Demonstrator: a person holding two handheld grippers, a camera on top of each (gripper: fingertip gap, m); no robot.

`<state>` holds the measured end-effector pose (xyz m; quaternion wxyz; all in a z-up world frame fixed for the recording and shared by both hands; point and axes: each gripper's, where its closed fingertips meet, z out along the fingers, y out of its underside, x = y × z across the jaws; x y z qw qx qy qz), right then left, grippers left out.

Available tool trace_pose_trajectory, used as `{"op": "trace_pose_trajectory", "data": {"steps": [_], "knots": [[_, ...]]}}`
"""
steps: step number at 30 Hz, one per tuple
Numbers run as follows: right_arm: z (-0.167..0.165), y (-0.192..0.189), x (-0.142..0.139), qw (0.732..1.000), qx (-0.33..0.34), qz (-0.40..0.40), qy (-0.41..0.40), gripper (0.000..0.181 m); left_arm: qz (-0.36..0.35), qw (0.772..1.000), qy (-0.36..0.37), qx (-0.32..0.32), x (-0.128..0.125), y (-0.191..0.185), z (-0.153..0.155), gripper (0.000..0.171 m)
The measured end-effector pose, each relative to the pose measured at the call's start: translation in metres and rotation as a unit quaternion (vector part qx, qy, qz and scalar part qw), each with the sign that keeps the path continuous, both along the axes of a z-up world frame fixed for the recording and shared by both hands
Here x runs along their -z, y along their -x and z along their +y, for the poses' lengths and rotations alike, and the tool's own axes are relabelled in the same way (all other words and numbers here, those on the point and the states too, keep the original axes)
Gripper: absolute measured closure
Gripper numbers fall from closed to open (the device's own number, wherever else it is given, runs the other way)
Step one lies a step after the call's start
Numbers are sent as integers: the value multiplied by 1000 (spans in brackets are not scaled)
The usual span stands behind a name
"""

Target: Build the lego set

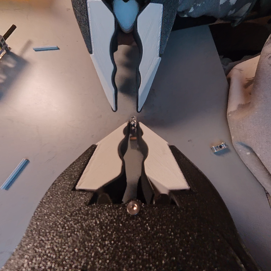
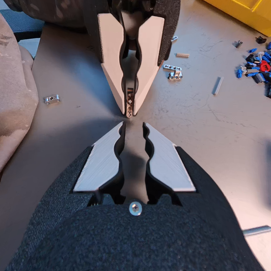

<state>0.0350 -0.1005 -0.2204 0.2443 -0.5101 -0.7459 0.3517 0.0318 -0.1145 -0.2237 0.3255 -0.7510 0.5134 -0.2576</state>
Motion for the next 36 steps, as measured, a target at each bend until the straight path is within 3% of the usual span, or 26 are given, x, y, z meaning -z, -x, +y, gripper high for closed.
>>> {"op": "trace_pose_trajectory", "data": {"steps": [4, 8, 10, 12, 14, 16, 18, 21, 24, 27, 30, 36], "knots": [[16, 5, -8, 999, 46, 22, -1, 138, 17, 1000, 5, -7, 2, 11, 0, 165], [30, 3, -3, 997, 74, 14, -19, 138, 16, 999, 20, -18, 1, 14, 1, 165], [32, 2, -2, 997, 75, 11, -23, 141, -30, 998, 44, -35, -8, 14, 5, 165], [34, 5, -10, 996, 80, 37, -31, 146, -120, 988, 77, -58, -28, 13, 12, 165], [35, 9, -26, 993, 84, 83, -22, 145, -242, 959, 127, -77, -58, 13, 19, 165], [34, 12, -47, 986, 83, 143, -17, 144, -359, 911, 184, -90, -85, 20, 26, 166], [31, 14, -61, 980, 78, 182, -22, 144, -425, 870, 231, -91, -97, 27, 30, 166], [26, 16, -70, 975, 72, 207, -39, 146, -479, 831, 268, -91, -107, 33, 34, 165], [20, 17, -79, 968, 66, 236, -54, 159, -503, 805, 300, -91, -109, 32, 35, 165], [14, 18, -88, 962, 57, 258, -62, 157, -512, 784, 341, -77, -108, 24, 31, 166], [10, 17, -95, 957, 46, 275, -80, 151, -494, 784, 374, -47, -104, 10, 18, 166], [-12, 10, -89, 960, -17, 258, -107, 156, -463, 783, 414, -19, -96, -7, 2, 166]]}}
